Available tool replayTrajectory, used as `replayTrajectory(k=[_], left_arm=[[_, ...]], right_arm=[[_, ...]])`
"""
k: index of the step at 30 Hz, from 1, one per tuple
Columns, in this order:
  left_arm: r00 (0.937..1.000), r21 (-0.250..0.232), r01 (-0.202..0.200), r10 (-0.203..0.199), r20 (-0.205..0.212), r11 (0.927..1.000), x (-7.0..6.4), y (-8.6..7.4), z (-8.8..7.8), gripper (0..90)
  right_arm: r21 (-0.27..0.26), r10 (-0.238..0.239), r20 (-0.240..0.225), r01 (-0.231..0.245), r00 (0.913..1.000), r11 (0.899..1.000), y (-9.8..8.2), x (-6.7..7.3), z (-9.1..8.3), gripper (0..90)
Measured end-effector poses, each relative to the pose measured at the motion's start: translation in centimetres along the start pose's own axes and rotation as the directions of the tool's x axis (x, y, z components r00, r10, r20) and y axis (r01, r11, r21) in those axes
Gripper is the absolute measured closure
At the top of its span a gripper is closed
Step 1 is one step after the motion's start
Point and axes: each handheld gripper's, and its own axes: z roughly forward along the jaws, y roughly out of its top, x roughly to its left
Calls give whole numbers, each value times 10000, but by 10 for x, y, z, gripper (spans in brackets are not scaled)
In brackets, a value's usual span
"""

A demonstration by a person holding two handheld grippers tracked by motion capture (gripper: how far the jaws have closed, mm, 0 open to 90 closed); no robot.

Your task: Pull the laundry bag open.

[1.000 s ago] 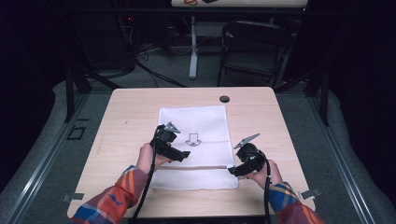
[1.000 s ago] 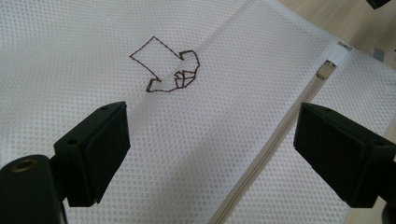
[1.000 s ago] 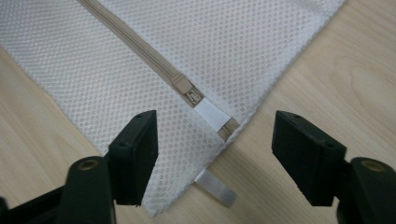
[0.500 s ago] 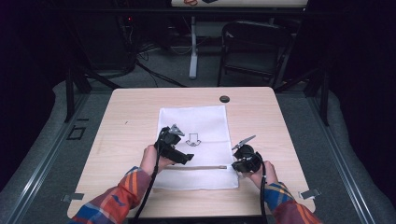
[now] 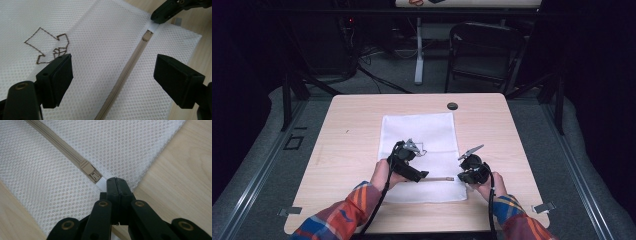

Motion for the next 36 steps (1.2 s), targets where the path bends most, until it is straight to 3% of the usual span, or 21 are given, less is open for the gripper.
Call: replayTrajectory(k=[4, 8, 9, 10, 11, 17, 19, 20, 21, 30, 36], left_arm=[[9998, -29, -96, 96, 182, 9999, -5, 3, 7, 172], [9985, 95, -224, 219, 509, 9997, -10, 6, 14, 202], [9981, 67, -264, 260, 564, 9996, -11, 6, 15, 204], [9976, 116, -298, 291, 625, 9995, -12, 7, 17, 210], [9974, 125, -356, 348, 633, 9993, -13, 8, 18, 222], [9946, 82, -572, 562, 871, 9983, -17, 11, 25, 270], [9933, 107, -675, 662, 949, 9977, -19, 12, 29, 311], [9928, 134, -692, 676, 990, 9975, -20, 13, 31, 324], [9918, 157, -715, 694, 1076, 9973, -20, 13, 32, 345], [9830, 321, -1075, 1014, 1529, 9937, -27, 17, 49, 505], [9791, 456, -1267, 1175, 1661, 9909, -30, 18, 59, 594]], right_arm=[[34, 107, -127, -107, 9999, 9999, -1, 2, 5, 900], [166, -96, -67, 97, 9999, 9998, 0, 2, 5, 900], [77, 15, -79, -14, 10000, 10000, -1, 2, 5, 900], [-366, 426, -143, -431, 9990, 9984, -3, 4, 8, 900], [69, 127, -109, -127, 9999, 9999, -1, 2, 5, 900], [2, 178, -184, -178, 9997, 9998, -1, 3, 6, 900], [6, 136, -233, -136, 9996, 9999, -1, 3, 6, 900], [-291, 362, -224, -368, 9991, 9989, -2, 6, 8, 900], [-26, 172, -230, -173, 9996, 9998, -1, 5, 7, 900], [-72, 179, -582, -184, 9981, 9998, -1, 7, 8, 900], [-72, 226, -563, -230, 9982, 9997, -1, 7, 8, 900]])
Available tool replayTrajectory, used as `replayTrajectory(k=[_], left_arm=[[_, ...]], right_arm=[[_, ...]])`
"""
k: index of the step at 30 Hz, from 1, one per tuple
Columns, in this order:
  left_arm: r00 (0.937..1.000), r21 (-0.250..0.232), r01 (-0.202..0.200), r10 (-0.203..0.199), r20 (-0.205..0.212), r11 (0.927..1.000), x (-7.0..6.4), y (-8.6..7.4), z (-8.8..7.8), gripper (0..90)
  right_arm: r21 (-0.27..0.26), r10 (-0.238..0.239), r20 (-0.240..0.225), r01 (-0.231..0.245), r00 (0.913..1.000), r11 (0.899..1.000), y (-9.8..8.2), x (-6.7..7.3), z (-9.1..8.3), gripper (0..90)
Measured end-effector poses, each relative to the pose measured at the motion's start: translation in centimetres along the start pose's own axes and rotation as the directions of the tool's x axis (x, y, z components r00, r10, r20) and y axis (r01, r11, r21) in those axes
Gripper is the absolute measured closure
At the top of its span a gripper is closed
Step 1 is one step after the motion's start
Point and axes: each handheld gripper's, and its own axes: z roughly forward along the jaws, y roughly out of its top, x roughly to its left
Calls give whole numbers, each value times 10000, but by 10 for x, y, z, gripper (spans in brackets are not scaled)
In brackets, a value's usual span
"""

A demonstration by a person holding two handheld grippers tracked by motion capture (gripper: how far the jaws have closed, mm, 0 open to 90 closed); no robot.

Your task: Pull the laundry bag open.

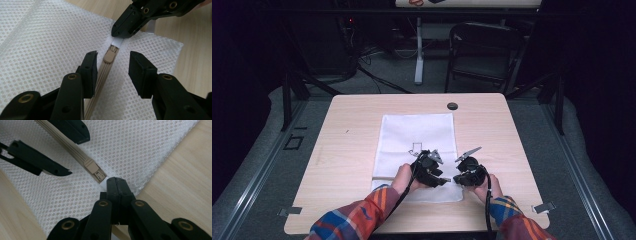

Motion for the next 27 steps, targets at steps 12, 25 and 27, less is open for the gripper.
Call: replayTrajectory(k=[12, 25, 27], left_arm=[[9997, 326, -225, 224, 37, 9992, -3, 4, 19, 697], [9997, 191, -229, 231, -98, 9996, -2, 2, 19, 814], [9997, 118, -223, 224, -116, 9997, -2, 2, 19, 814]], right_arm=[[-30, -69, -60, 69, 10000, 10000, 0, 0, 0, 900], [-75, -201, 7, 201, 9998, 9998, 2, 0, -1, 900], [-129, -154, 44, 155, 9999, 9998, 3, 2, 0, 900]])
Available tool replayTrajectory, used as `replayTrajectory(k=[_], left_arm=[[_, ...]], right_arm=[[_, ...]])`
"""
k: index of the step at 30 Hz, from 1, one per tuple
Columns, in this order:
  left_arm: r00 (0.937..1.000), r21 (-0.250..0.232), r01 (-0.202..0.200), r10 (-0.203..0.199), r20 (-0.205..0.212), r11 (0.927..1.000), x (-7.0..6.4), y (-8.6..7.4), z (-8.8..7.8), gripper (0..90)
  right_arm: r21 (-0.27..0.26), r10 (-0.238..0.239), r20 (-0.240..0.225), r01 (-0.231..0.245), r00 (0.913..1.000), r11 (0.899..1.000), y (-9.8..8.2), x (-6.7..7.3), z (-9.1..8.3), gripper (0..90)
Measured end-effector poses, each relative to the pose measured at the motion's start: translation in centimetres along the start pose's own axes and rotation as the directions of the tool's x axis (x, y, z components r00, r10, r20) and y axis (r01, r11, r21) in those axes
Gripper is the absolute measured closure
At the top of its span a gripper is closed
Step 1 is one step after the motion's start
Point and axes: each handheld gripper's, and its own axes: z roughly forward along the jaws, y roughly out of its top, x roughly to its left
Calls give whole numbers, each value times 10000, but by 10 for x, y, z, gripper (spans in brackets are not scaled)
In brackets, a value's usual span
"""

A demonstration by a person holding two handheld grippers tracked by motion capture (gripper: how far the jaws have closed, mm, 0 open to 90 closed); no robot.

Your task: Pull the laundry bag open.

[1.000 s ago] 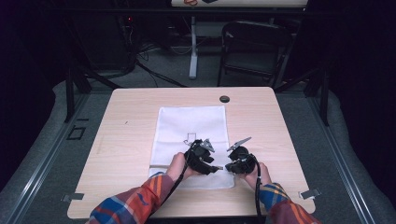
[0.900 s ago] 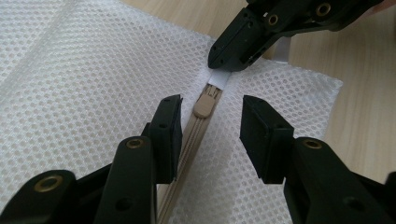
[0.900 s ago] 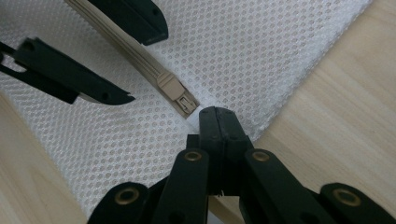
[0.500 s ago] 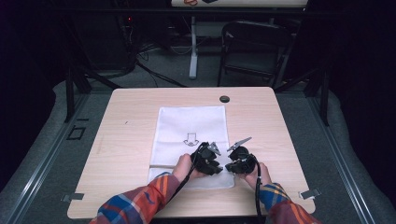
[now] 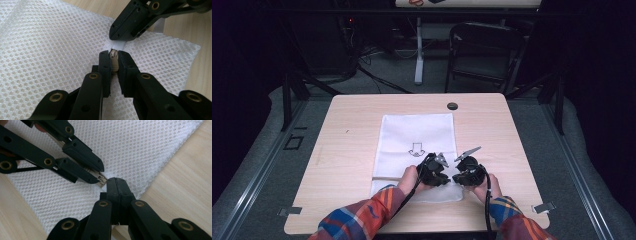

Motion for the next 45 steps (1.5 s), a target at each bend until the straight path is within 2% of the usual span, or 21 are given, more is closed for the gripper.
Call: replayTrajectory(k=[1, 3, 6, 7, 10, 13, 14, 15, 16, 18, 19, 20, 22, 24, 25, 34, 38, 41, 42, 44, 45], left_arm=[[10000, -17, -7, 7, 7, 10000, -1, 0, 0, 815], [10000, -3, -39, 39, -61, 10000, -1, -1, 0, 815], [9996, 23, -208, 208, -183, 9998, -3, 0, 0, 817], [9994, -3, -292, 292, -170, 9996, -3, 0, 0, 817], [9991, 32, -348, 349, -248, 9994, -4, 0, -1, 818], [9984, 4, -454, 454, -345, 9990, -6, -1, -2, 818], [9984, 10, -473, 473, -313, 9989, -6, -1, -2, 818], [9984, 11, -477, 477, -313, 9989, -6, -1, -2, 819], [9981, -21, -510, 509, -347, 9987, -6, -1, -2, 819], [9974, -26, -610, 609, -373, 9981, -6, -2, -2, 819], [9975, -18, -593, 592, -377, 9982, -6, -2, -2, 819], [9971, -32, -665, 663, -378, 9978, -6, -2, -2, 820], [9970, -27, -721, 720, -278, 9974, -5, -4, -4, 819], [9982, -134, -591, 589, -111, 9982, -1, -6, -5, 819], [9984, -188, -558, 557, -63, 9983, -1, -7, -6, 819], [9973, -79, -716, 715, -167, 9974, 0, -7, -7, 819], [9990, -65, -423, 422, -110, 9991, 9, -15, -15, 820], [9993, -87, -363, 362, -106, 9993, 9, -18, -18, 819], [9987, 7, -467, 467, -187, 9989, 8, -17, -18, 818], [9987, 17, -465, 465, -191, 9989, 8, -17, -18, 818], [9988, 22, -476, 477, -135, 9989, 9, -17, -18, 818]], right_arm=[[-174, 128, -125, -130, 9998, 9998, 0, 1, 2, 900], [-124, 125, 3, -125, 9999, 9998, 1, 1, 3, 900], [-300, 261, -113, -264, 9996, 9992, 1, 2, 5, 900], [-144, -5, -103, 4, 9999, 9999, 2, 2, 4, 900], [-35, -156, 29, 156, 9999, 9999, 2, 2, 4, 900], [-263, 199, -84, -201, 9998, 9995, -1, 3, 5, 900], [-200, 161, -248, -166, 9996, 9997, -2, 0, 5, 900], [-365, 367, -270, -377, 9990, 9986, -3, 1, 5, 900], [-104, 39, -174, -41, 9998, 9999, -2, -1, 4, 900], [-213, 171, -154, -174, 9997, 9996, -2, 2, 4, 900], [-142, 65, -47, -66, 10000, 9999, -2, 2, 4, 900], [-360, 259, -172, -265, 9995, 9990, -3, 3, 5, 900], [-273, 170, -166, -175, 9997, 9995, -3, 2, 5, 900], [-375, 213, -154, -219, 9997, 9991, -3, 3, 5, 900], [-203, 63, -145, -66, 9999, 9998, -2, 2, 4, 900], [-89, -119, 22, 119, 9999, 9999, -2, 2, 4, 900], [-118, -76, -32, 76, 10000, 9999, -1, 3, 4, 900], [-54, -14, -40, 13, 10000, 10000, -1, 1, 4, 900], [-362, 238, -81, -241, 9997, 9991, -2, 3, 6, 900], [-40, -6, -32, 6, 10000, 10000, -1, 2, 4, 900], [-66, -27, -47, 27, 10000, 10000, -1, 1, 4, 900]])
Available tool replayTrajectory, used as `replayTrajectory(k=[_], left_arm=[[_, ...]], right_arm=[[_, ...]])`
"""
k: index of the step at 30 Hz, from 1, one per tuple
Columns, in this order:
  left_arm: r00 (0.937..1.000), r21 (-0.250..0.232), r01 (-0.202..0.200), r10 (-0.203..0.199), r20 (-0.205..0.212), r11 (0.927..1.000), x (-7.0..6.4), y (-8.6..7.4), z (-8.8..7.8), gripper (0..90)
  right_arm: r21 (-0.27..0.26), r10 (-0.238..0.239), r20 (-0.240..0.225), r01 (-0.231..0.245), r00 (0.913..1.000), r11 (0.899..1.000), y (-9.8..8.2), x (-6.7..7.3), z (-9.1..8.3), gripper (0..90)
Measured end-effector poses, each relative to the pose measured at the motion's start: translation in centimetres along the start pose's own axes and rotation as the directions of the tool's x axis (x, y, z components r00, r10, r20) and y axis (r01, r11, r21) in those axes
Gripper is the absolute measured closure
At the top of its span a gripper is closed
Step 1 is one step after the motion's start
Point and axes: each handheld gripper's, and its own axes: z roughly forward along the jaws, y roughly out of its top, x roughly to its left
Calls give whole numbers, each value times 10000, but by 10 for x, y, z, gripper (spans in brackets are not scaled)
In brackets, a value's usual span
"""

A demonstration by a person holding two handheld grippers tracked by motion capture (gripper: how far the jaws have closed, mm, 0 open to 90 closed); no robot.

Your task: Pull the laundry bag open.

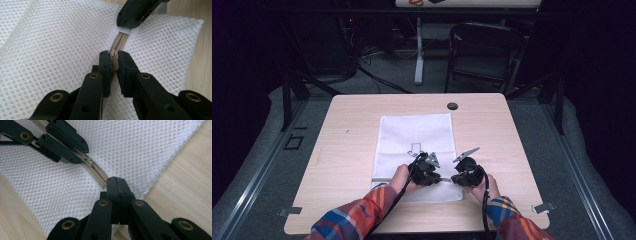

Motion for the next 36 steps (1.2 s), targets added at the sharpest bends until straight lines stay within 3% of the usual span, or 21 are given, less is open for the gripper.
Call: replayTrajectory(k=[10, 15, 27, 33, 36], left_arm=[[9999, 107, 169, -169, 14, 9998, 4, -7, -8, 818], [9999, 185, 148, -148, -15, 9997, 4, -7, -9, 817], [9998, 282, 116, -111, -193, 9995, 5, -12, -14, 818], [9995, 271, 282, -278, -151, 9992, 9, -20, -20, 817], [9996, 280, 259, -255, -151, 9993, 9, -20, -18, 816]], right_arm=[[-150, 204, -56, -205, 9998, 9997, 0, 2, 2, 900], [149, -89, 30, 89, 10000, 9999, 2, 0, 0, 900], [-13, 28, 72, -28, 10000, 10000, 1, 2, 1, 900], [187, -143, 32, 142, 9999, 9997, 2, 0, 0, 900], [-28, -41, 25, 41, 10000, 10000, 1, 2, 1, 900]])
